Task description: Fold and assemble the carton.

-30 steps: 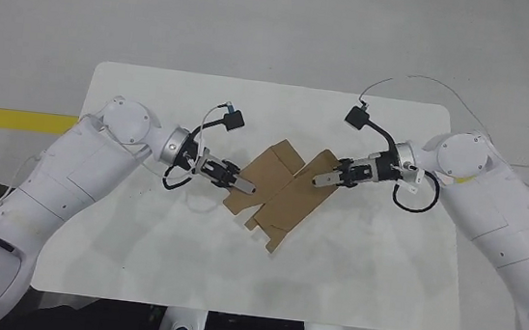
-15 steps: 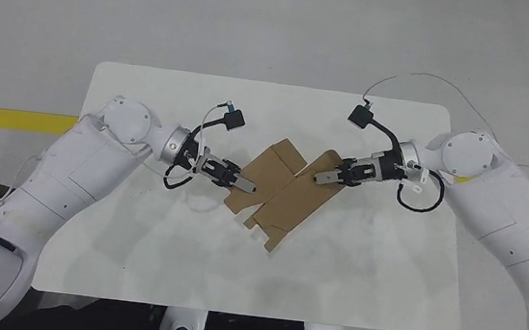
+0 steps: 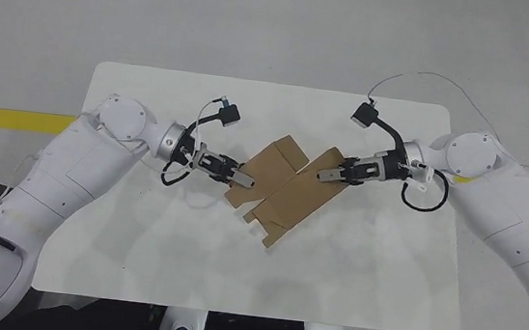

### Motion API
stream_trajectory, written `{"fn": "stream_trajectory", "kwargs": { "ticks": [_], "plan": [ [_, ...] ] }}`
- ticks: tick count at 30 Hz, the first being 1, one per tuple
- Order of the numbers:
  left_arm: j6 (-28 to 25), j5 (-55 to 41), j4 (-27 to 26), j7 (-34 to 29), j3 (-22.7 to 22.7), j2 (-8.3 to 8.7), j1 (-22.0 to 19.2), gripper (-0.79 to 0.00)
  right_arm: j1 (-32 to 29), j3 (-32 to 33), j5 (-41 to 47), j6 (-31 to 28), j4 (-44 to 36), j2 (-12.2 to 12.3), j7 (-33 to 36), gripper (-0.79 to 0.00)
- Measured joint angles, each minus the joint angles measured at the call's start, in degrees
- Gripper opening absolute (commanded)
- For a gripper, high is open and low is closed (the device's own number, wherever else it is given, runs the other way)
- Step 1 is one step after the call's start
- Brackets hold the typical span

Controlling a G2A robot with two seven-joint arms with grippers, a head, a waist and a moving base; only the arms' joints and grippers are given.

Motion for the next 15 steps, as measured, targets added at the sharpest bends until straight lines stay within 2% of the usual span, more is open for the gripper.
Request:
{"fn": "stream_trajectory", "kwargs": {
  "ticks": [9, 15],
  "plan": [
    [-3.22, -1.04, 3.16, 4.17, -4.03, 0.34, 1.15, 0.000, -1.55, 1.87, 8.41, 1.64, 3.32, -0.40, 1.62, -0.785],
    [-1.85, -2.20, 2.51, 8.07, -5.76, 0.09, 2.38, 0.000, -3.83, 4.58, 13.29, 1.12, 6.48, -0.94, 0.52, -0.785]
  ]
}}
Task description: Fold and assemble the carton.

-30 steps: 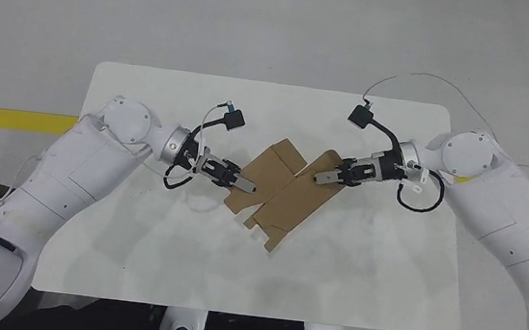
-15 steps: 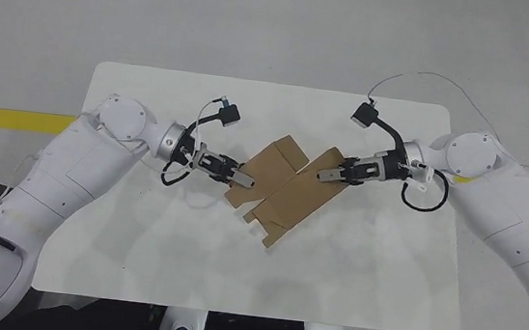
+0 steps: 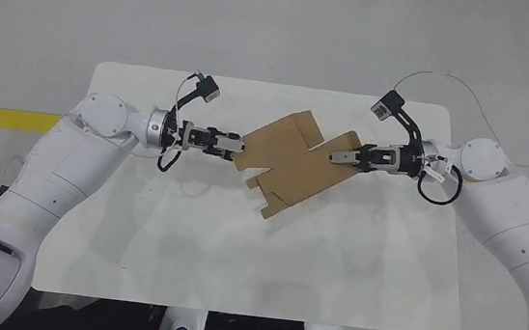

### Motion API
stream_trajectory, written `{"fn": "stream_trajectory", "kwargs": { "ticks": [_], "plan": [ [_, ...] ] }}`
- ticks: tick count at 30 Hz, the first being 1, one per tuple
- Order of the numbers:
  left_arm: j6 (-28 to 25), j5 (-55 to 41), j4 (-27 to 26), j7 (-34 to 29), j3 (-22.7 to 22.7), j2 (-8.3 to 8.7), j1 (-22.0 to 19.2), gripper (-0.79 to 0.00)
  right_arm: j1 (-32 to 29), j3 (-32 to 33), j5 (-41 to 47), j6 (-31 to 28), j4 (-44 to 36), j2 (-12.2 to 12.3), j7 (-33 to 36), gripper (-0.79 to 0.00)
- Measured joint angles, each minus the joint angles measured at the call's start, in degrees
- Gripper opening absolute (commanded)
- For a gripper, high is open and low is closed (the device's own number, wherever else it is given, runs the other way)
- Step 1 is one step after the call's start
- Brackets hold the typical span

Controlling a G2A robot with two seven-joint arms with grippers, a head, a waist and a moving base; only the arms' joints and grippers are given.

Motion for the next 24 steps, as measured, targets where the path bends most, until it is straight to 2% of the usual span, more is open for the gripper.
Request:
{"fn": "stream_trajectory", "kwargs": {
  "ticks": [5, 12, 19, 24],
  "plan": [
    [1.84, -1.22, -0.71, 3.26, -0.96, -0.47, 0.65, 0.000, -1.18, 1.46, -2.28, 2.93, -0.24, -0.21, -5.85, -0.785],
    [3.81, -1.50, -2.04, 5.91, -1.25, -1.54, 0.70, 0.000, -4.18, 4.04, -7.44, 5.93, -5.10, 0.35, -12.24, -0.785],
    [5.00, -1.44, -0.63, 6.92, -0.80, -2.73, 0.79, 0.000, -7.01, 7.18, -9.74, 7.12, -7.88, 0.98, -14.53, -0.785],
    [5.05, -3.50, 0.88, 4.85, -0.68, -3.65, 0.66, 0.000, -8.97, 8.67, -11.87, 8.19, -9.40, 1.14, -15.88, -0.785]
  ]
}}
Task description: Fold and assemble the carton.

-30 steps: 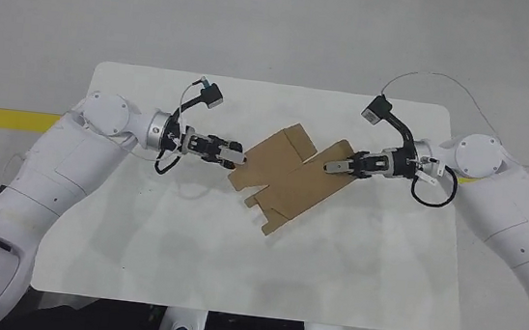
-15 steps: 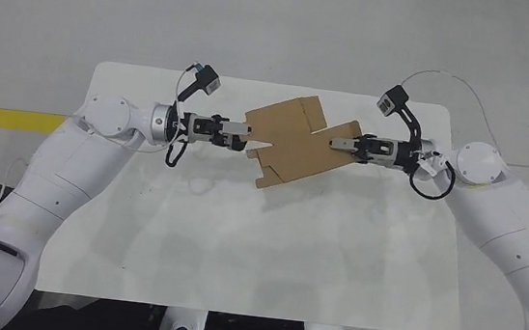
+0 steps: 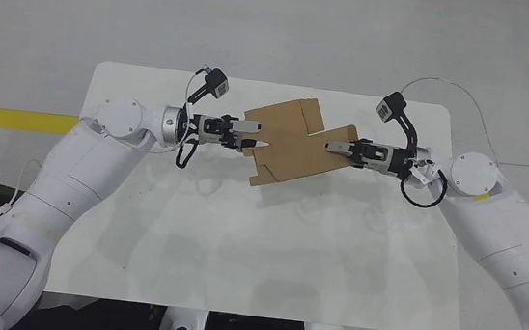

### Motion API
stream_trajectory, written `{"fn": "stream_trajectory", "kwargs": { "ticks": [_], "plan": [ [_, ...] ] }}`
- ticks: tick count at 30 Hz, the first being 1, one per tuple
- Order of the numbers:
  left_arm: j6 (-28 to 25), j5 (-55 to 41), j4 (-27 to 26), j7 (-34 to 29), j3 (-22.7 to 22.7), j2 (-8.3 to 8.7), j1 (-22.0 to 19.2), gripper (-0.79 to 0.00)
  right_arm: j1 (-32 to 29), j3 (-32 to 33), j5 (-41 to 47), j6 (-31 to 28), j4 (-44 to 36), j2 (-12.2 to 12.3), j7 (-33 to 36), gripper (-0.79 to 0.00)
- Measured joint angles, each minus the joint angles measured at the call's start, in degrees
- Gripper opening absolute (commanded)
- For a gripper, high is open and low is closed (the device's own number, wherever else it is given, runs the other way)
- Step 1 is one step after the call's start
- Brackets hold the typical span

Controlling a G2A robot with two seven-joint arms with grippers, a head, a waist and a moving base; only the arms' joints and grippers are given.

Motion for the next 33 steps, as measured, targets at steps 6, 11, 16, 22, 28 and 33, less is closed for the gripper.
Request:
{"fn": "stream_trajectory", "kwargs": {
  "ticks": [6, 11, 16, 22, 28, 33],
  "plan": [
    [-0.41, -1.01, 1.38, -2.01, -0.87, -0.64, -0.43, 0.000, -1.30, 1.33, -2.55, 1.00, -0.74, -0.17, -1.07, -0.785],
    [-0.18, -1.30, 2.14, -3.61, -1.94, -0.86, -0.64, 0.000, -1.95, 2.49, -4.43, 1.45, -0.75, -0.31, -1.61, -0.785],
    [-0.18, -1.50, 2.30, -4.70, -3.47, -0.88, -0.52, 0.000, -2.54, 3.74, -6.25, 1.83, -0.95, -0.42, -1.78, -0.785],
    [0.22, -1.10, 1.87, -5.19, -4.77, -0.97, -0.14, 0.000, -3.03, 4.60, -8.61, 2.75, -1.57, -0.72, -1.69, -0.785],
    [0.67, -0.88, 1.80, -5.61, -6.19, -1.06, -0.17, 0.000, -3.57, 5.39, -9.76, 3.32, -2.14, -1.11, -1.70, -0.785],
    [1.09, -0.51, 1.68, -5.54, -6.63, -1.38, -0.22, 0.000, -3.94, 5.98, -10.13, 3.47, -3.03, -1.50, -1.38, -0.785]
  ]
}}
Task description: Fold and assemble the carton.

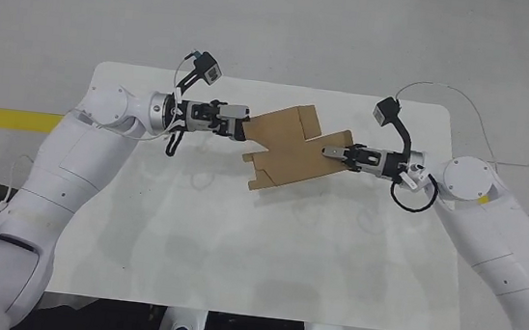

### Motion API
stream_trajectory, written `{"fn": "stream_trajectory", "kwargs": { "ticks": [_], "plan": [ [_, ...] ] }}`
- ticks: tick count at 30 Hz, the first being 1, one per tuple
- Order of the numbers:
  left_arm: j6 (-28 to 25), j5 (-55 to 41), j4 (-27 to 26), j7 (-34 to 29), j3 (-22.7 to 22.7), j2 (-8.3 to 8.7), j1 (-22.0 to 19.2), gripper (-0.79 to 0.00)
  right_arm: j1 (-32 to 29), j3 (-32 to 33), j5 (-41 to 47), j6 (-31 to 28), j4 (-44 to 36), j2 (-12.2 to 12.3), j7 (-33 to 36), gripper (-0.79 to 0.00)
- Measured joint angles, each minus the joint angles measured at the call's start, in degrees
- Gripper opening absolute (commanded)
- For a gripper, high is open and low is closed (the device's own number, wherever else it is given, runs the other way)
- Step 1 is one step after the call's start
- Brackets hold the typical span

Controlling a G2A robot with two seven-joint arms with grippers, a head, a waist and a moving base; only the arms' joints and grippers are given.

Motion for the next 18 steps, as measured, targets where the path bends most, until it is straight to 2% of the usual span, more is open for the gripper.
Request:
{"fn": "stream_trajectory", "kwargs": {
  "ticks": [18],
  "plan": [
    [0.92, -0.56, 3.11, -1.69, -0.58, -1.56, -0.45, 0.000, -1.30, 2.37, -0.99, 0.13, -1.62, -1.24, 0.16, -0.785]
  ]
}}
